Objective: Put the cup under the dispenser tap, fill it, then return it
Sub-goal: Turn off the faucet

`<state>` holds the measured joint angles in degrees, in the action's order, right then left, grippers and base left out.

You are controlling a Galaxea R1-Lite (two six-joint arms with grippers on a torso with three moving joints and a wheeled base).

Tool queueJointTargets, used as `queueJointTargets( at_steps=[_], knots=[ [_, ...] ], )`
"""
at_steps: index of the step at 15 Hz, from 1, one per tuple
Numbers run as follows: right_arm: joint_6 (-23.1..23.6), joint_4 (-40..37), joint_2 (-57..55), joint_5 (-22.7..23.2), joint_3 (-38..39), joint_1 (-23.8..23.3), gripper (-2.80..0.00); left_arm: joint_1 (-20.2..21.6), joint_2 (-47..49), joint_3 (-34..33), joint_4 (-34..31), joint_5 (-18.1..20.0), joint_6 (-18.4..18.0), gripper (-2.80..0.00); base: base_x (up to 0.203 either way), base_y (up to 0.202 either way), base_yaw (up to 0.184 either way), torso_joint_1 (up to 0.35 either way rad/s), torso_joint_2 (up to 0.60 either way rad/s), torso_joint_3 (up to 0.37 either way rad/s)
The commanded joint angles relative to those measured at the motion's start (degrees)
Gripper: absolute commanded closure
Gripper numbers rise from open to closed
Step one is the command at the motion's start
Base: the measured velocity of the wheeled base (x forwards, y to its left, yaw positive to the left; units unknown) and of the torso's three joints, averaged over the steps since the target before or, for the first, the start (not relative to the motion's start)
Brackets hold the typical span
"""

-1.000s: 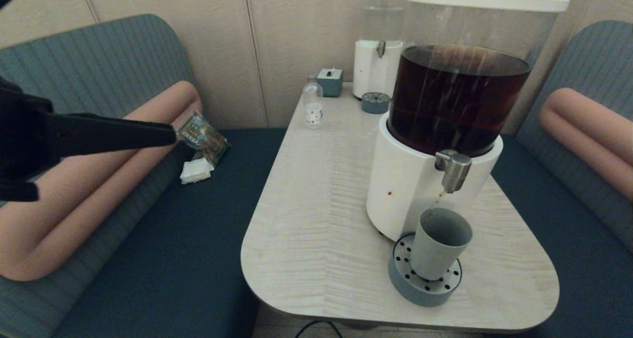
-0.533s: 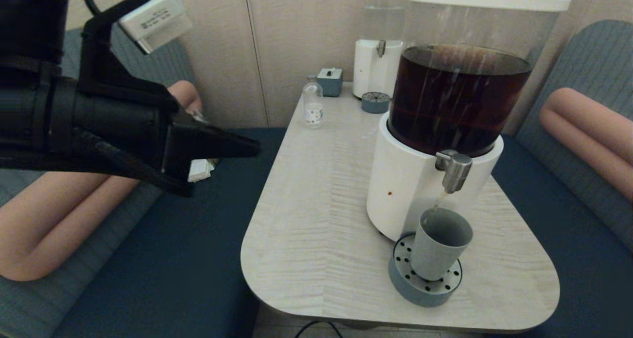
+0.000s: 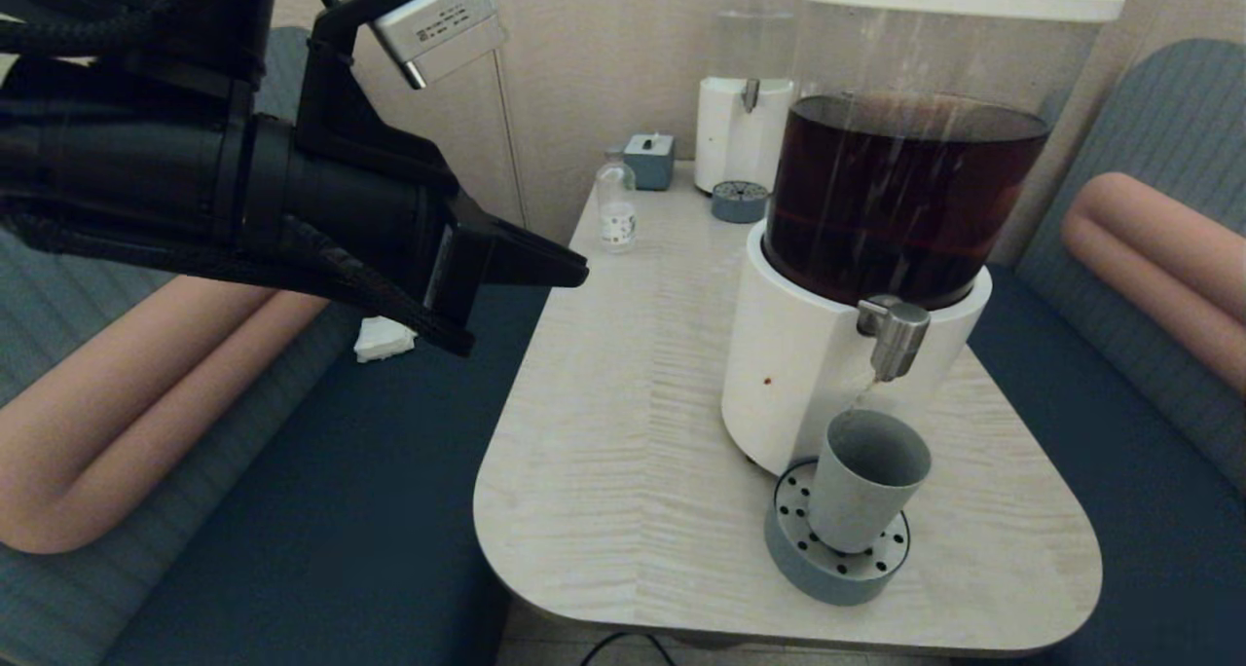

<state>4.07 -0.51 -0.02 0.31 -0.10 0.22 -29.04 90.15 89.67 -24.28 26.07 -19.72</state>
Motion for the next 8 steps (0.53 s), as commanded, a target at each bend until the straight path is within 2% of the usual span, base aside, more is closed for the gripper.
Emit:
queueJointTargets(
  at_steps=[1,8],
  knots=[
    [0.06,0.00,0.11,0.04,0.01,0.04,0.00,-1.15,0.24,-0.76,0.45,0.21,-0.14,0.00,0.000,0.000,0.000,0.000,0.00,0.000],
    [0.06,-0.01,0.11,0.04,0.01,0.04,0.00,-8.61,3.47,-2.91,2.38,-0.54,-0.03,0.00,0.000,0.000,0.000,0.000,0.00,0.000]
  ],
)
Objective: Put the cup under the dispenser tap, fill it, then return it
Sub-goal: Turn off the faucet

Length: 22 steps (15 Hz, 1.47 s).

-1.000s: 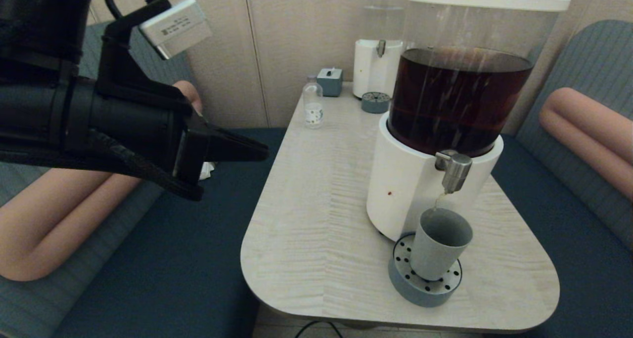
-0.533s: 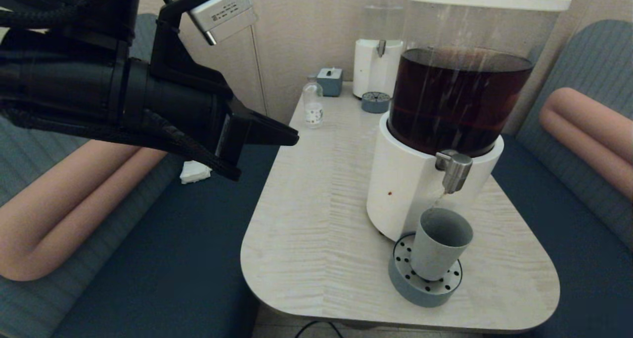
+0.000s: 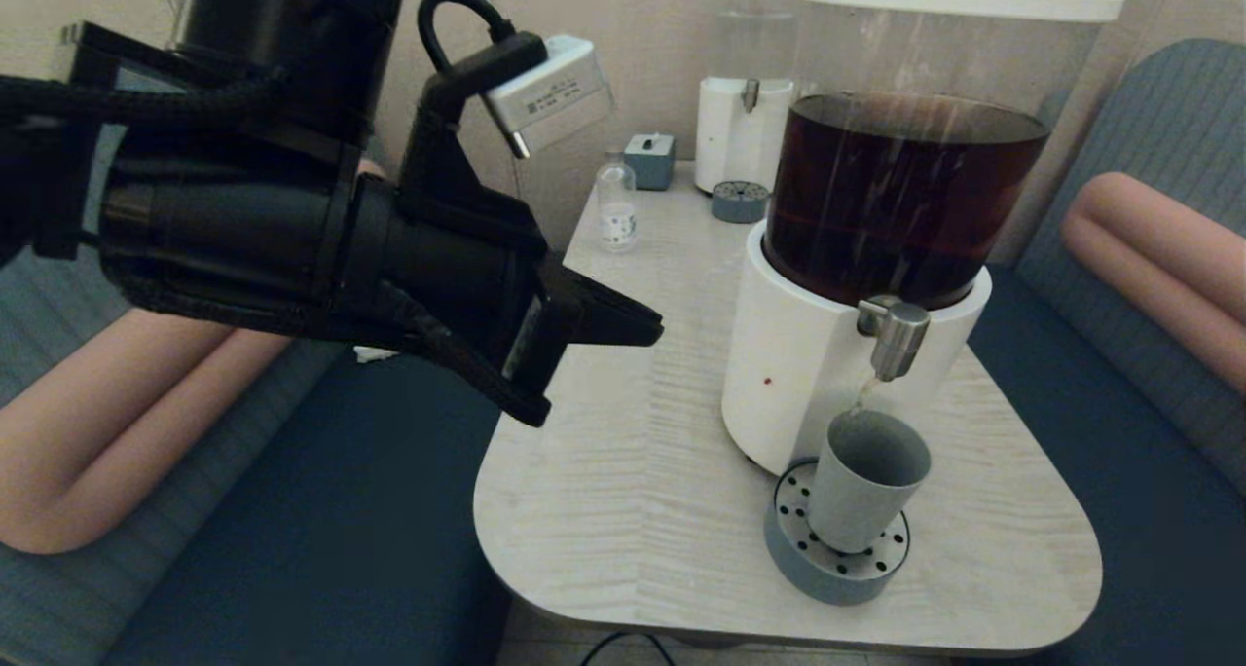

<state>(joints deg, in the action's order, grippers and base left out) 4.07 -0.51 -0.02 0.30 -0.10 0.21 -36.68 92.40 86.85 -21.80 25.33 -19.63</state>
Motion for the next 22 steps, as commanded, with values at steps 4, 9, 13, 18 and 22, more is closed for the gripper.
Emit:
queueJointTargets(
  at_steps=[4,9,13,18,22],
  knots=[
    [0.06,-0.02,0.11,0.05,0.01,0.03,0.00,-5.69,7.50,2.11,4.76,-3.38,-0.39,0.00,0.000,0.000,0.000,0.000,0.00,0.000],
    [0.06,0.01,0.11,0.05,0.01,-0.01,0.00,-10.09,13.96,5.45,9.71,-5.05,-0.43,0.00,0.000,0.000,0.000,0.000,0.00,0.000],
    [0.06,0.01,0.11,0.05,0.01,0.06,0.00,-11.22,15.45,6.33,10.03,-5.37,-0.41,0.00,0.000,0.000,0.000,0.000,0.00,0.000],
    [0.06,-0.02,0.11,0.05,0.01,-0.03,0.00,-11.23,17.72,10.76,8.90,-5.65,-0.46,0.00,0.000,0.000,0.000,0.000,0.00,0.000],
    [0.06,-0.02,0.11,0.05,0.01,0.06,0.00,-11.22,20.79,16.58,7.67,-6.35,-0.68,0.00,0.000,0.000,0.000,0.000,0.00,0.000]
  ],
)
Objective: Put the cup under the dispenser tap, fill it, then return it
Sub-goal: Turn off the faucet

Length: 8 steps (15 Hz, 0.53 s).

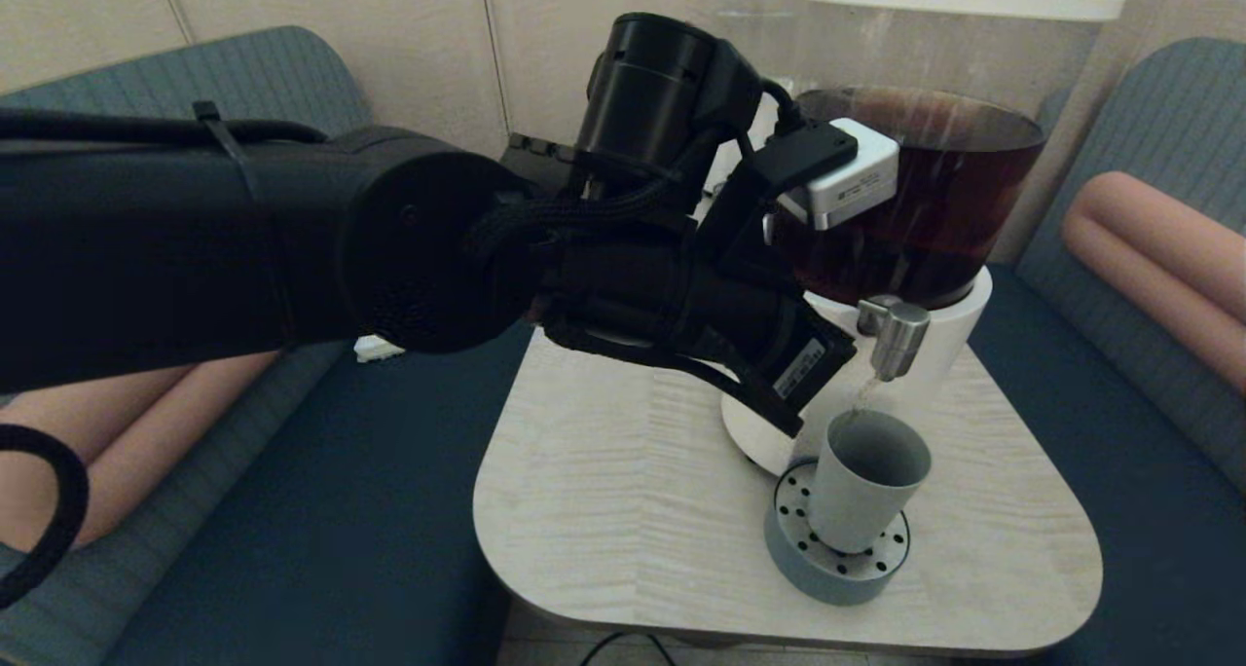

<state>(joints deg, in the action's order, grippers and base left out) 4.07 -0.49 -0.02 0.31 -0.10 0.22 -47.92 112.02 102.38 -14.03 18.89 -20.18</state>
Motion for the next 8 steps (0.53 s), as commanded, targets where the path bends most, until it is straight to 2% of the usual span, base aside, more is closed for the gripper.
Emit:
queueJointTargets(
  at_steps=[1,8],
  knots=[
    [0.06,-0.04,0.11,0.04,0.01,-0.04,0.00,0.02,1.91,1.51,-0.05,0.04,-0.20,0.00,0.000,0.000,0.000,0.000,0.00,0.000],
    [0.06,0.04,0.11,0.04,0.01,0.04,0.00,0.02,4.97,4.05,0.77,-0.08,-0.57,0.00,0.000,0.000,0.000,0.000,0.00,0.000]
  ],
)
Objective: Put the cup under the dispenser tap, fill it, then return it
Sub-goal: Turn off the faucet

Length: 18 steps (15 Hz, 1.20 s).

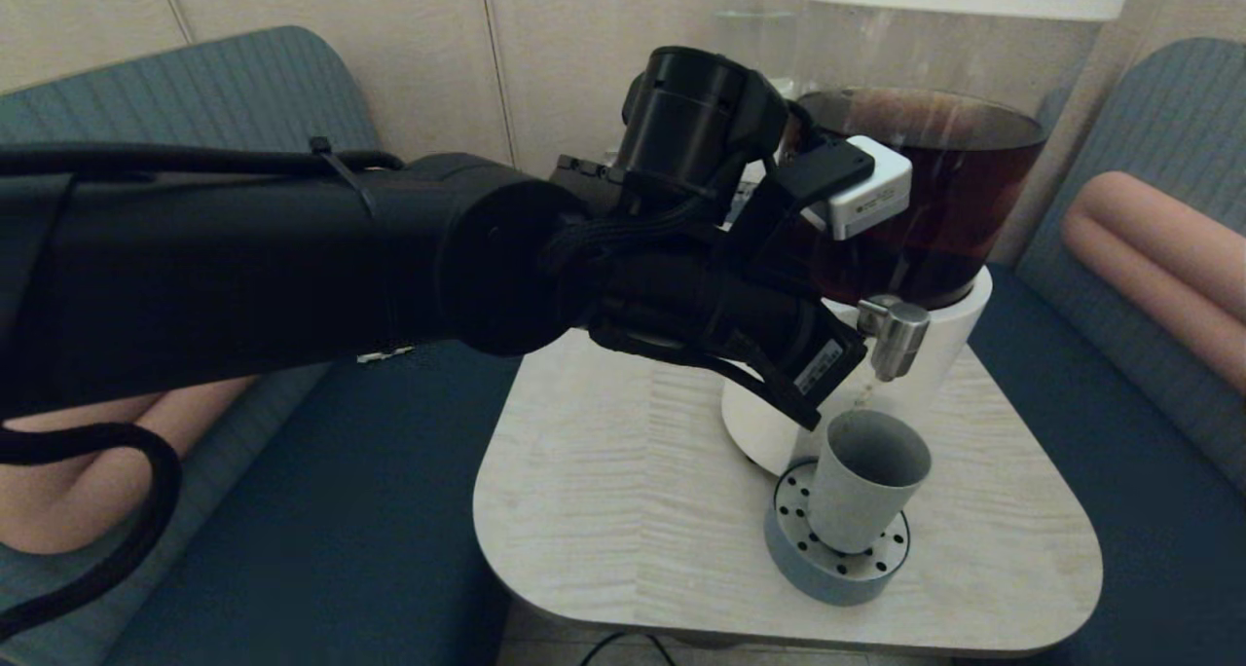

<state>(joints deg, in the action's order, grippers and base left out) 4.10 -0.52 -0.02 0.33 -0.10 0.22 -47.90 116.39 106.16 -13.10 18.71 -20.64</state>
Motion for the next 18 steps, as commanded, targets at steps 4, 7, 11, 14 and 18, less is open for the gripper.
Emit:
queueJointTargets(
  at_steps=[4,7,11,14,18],
  knots=[
    [0.03,0.00,0.11,0.02,0.01,0.04,0.00,0.08,1.12,0.63,0.89,0.00,-0.01,0.00,0.000,0.000,0.000,0.000,0.00,0.000],
    [0.03,0.00,0.11,0.02,0.01,0.04,0.00,0.17,1.12,1.15,1.06,-0.87,-0.02,0.00,0.000,0.000,0.000,0.000,0.00,0.000],
    [0.03,0.08,0.11,0.02,0.01,-0.03,0.00,0.35,0.77,1.59,1.14,-2.19,-0.02,0.00,0.000,0.000,0.000,0.000,0.00,0.000],
    [0.03,0.00,0.11,0.02,0.01,0.04,0.00,0.61,0.69,1.77,1.67,-3.06,-0.10,0.00,0.000,0.000,0.000,0.000,0.00,0.000],
    [0.03,0.00,0.11,0.02,0.01,-0.04,0.00,0.61,0.87,1.77,3.14,-3.07,-0.10,0.00,0.000,0.000,0.000,0.000,0.00,0.000]
  ],
)
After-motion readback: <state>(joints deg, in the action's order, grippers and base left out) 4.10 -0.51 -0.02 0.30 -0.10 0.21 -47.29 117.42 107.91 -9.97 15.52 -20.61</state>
